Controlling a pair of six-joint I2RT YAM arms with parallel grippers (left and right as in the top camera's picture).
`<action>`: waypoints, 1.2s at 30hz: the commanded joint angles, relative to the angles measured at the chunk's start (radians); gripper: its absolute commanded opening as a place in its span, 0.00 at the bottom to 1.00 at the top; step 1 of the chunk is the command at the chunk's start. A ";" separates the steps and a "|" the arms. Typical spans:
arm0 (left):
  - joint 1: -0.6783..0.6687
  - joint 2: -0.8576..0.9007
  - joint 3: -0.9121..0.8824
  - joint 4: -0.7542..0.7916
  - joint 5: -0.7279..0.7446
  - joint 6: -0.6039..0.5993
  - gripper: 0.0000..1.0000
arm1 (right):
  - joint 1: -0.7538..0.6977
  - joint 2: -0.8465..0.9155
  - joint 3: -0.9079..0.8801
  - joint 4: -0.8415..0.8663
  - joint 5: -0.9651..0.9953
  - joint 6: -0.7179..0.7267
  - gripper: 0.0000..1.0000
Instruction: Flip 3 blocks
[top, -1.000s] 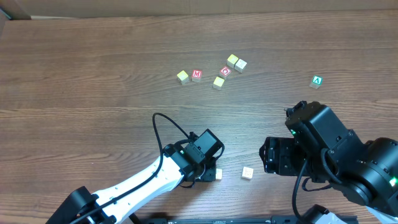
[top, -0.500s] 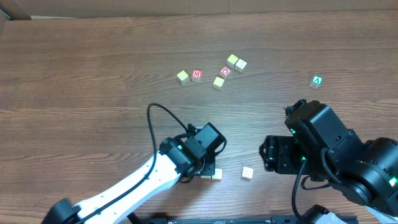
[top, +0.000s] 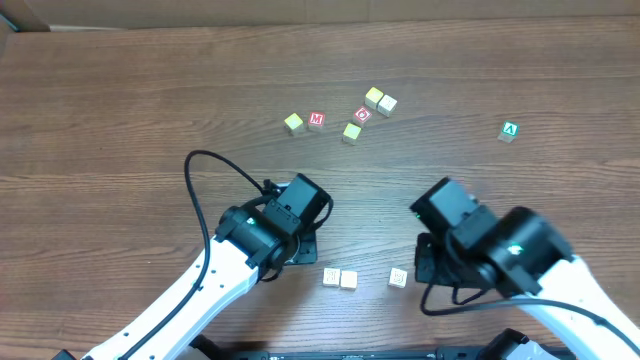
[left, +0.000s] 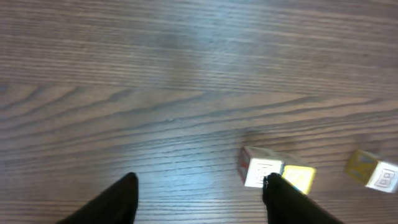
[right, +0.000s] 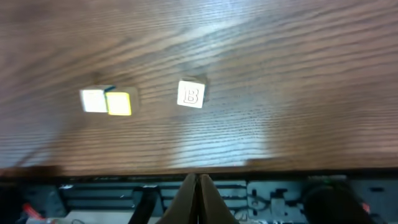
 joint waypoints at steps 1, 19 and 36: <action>0.007 -0.003 -0.040 0.009 0.003 0.023 0.65 | 0.002 -0.006 -0.108 0.064 -0.045 0.019 0.04; 0.006 -0.002 -0.061 0.016 0.029 0.023 0.90 | 0.002 0.144 -0.476 0.555 -0.028 0.007 0.04; 0.006 -0.002 -0.061 0.019 0.056 0.024 0.92 | 0.002 0.199 -0.469 0.657 -0.035 0.066 0.04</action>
